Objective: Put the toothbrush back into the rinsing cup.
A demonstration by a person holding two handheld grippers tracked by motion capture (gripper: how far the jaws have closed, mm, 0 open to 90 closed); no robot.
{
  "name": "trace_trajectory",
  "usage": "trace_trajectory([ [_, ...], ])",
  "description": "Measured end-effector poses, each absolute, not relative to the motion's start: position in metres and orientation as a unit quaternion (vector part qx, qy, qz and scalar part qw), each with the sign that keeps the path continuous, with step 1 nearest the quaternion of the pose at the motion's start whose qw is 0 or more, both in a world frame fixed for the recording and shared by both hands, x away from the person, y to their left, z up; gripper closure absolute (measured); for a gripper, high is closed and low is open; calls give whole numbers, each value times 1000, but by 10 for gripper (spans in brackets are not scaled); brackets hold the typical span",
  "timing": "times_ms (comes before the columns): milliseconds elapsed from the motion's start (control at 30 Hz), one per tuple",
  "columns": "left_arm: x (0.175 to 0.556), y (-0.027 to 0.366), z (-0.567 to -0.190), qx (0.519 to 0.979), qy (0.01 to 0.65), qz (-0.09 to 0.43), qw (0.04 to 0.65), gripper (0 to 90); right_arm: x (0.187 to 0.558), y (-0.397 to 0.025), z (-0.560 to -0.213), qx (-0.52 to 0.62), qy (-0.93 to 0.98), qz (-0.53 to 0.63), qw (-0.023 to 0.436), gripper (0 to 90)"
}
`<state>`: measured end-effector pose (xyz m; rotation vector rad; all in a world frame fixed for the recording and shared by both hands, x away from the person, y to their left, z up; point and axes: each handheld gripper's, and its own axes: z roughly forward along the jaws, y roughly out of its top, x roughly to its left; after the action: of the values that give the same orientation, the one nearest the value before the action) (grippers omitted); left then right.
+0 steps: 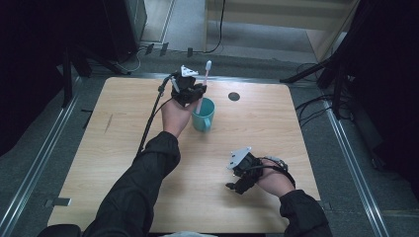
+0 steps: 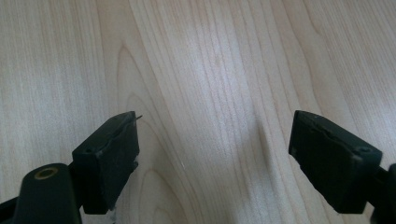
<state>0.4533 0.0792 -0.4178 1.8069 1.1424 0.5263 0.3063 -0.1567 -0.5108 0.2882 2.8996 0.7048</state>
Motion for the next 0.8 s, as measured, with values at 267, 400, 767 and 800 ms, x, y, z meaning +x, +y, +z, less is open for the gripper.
trace_trajectory([
  [267, 448, 78, -435, 738, 465, 206, 443, 791, 306, -156, -512, 90, 966, 231, 70, 161],
  [400, 447, 75, -442, 745, 466, 197, 435, 791, 306, -155, -512, 91, 966, 231, 70, 161],
  [767, 444, 70, -456, 755, 465, 186, 422, 789, 306, -155, -513, 91, 967, 229, 65, 161],
  [800, 443, 69, -457, 756, 466, 186, 420, 789, 306, -155, -513, 92, 967, 229, 65, 161],
])
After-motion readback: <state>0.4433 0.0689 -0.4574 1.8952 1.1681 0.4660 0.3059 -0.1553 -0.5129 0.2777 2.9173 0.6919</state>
